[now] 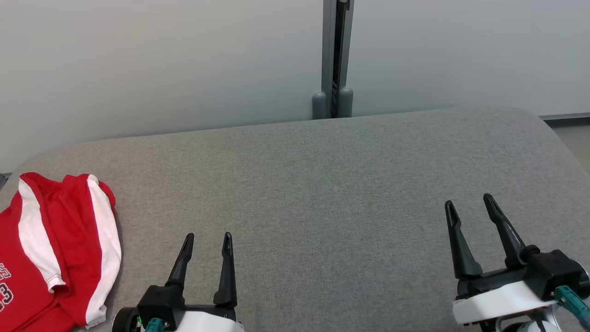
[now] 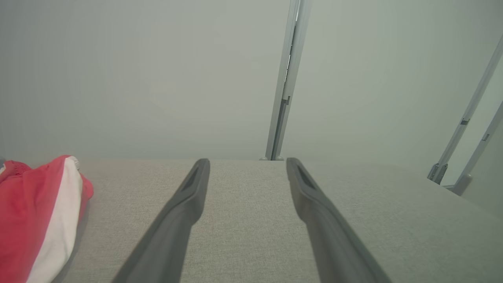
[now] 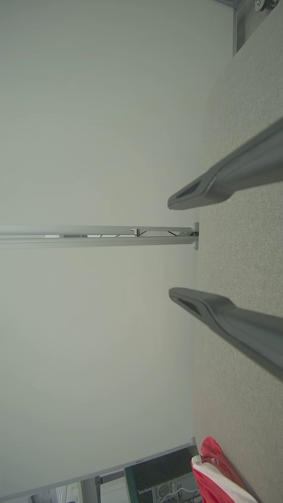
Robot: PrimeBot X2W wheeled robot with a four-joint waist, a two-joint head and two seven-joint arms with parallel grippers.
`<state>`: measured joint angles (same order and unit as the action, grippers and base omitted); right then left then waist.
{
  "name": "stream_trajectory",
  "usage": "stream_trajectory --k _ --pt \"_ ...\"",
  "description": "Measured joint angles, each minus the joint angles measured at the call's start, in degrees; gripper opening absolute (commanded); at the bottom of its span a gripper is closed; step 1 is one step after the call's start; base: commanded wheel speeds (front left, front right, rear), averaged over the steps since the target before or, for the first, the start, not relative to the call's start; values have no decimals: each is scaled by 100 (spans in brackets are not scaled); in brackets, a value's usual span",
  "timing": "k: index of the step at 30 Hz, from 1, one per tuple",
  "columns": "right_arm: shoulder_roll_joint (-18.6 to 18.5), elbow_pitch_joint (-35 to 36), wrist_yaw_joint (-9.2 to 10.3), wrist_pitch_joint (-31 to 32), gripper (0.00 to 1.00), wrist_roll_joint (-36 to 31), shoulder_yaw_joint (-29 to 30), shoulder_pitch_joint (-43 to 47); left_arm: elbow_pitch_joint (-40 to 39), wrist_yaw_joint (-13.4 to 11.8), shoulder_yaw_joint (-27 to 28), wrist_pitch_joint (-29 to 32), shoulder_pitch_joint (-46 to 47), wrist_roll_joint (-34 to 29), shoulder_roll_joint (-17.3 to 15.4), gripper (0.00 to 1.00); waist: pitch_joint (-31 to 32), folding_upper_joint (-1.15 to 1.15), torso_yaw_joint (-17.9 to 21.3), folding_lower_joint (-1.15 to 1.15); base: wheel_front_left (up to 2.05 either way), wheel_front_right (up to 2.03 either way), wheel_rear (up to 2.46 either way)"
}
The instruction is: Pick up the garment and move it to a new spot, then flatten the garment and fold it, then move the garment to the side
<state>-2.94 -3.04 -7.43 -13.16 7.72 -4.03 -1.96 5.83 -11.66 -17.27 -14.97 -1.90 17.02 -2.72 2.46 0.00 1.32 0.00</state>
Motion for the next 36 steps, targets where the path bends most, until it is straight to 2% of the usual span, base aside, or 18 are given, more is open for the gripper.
stream_trajectory --k 9,16,36 --pt "12 19 0 -160 100 9 -66 40 33 -52 -3 0 -26 -246 0 100 19 0 16 0 0 0 0" --pt "16 -131 -1 -200 100 609 -15 49 169 -100 53 0 -61 18 -2 100 23 0 16 0 0 0 0" --pt "16 -166 -1 -201 100 502 4 48 263 -80 21 0 -50 10 -1 100 37 0 -64 0 0 0 0"
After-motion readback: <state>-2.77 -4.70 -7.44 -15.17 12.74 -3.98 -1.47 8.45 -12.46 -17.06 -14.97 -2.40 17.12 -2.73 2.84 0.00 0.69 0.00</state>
